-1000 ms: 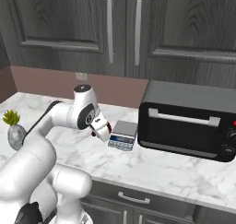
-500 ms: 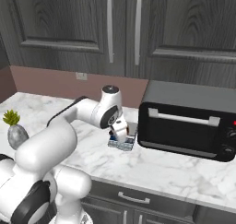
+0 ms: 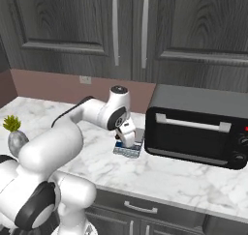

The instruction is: Take the chicken drumstick from the fridge and place it on the digital scale on the counter by the fridge. Wait a few seconds for a reading, then move it to the plate on the dining counter.

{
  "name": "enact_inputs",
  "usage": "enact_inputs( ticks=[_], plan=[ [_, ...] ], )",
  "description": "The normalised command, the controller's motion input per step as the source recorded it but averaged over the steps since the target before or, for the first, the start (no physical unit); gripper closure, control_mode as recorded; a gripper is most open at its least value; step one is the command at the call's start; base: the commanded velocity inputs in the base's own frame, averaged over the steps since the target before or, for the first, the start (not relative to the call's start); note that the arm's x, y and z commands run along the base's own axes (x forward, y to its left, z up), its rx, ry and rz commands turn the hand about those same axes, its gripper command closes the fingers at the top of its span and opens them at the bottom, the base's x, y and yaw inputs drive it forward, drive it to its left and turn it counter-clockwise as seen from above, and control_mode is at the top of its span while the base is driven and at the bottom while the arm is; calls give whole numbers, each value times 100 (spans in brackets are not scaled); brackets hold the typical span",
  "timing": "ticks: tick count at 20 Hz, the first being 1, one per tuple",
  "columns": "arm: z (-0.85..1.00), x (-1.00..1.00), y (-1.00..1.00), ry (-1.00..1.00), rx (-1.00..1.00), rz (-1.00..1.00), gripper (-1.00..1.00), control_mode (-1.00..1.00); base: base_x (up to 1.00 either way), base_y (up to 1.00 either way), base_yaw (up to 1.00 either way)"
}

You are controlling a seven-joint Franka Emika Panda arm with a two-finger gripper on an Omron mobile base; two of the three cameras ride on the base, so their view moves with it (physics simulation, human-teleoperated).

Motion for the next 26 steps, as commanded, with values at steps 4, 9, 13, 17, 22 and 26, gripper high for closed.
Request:
enact_inputs(
  ticks=[4, 9, 13, 17, 22, 26],
  plan=[
    [-2, 3, 37, 0, 0, 0, 100, -100, 0, 0, 0],
    [-7, 38, 41, 0, 0, -2, 100, -100, 0, 0, 0],
    [-7, 62, 12, 0, 0, -5, 100, -100, 0, 0, 0],
    [-10, 51, 0, 0, 0, -10, 100, -100, 0, 0, 0],
    [-16, 26, -1, 0, 0, -12, 100, -100, 0, 0, 0],
    [-12, 4, -6, 0, 0, -11, 100, -100, 0, 0, 0]
  ],
)
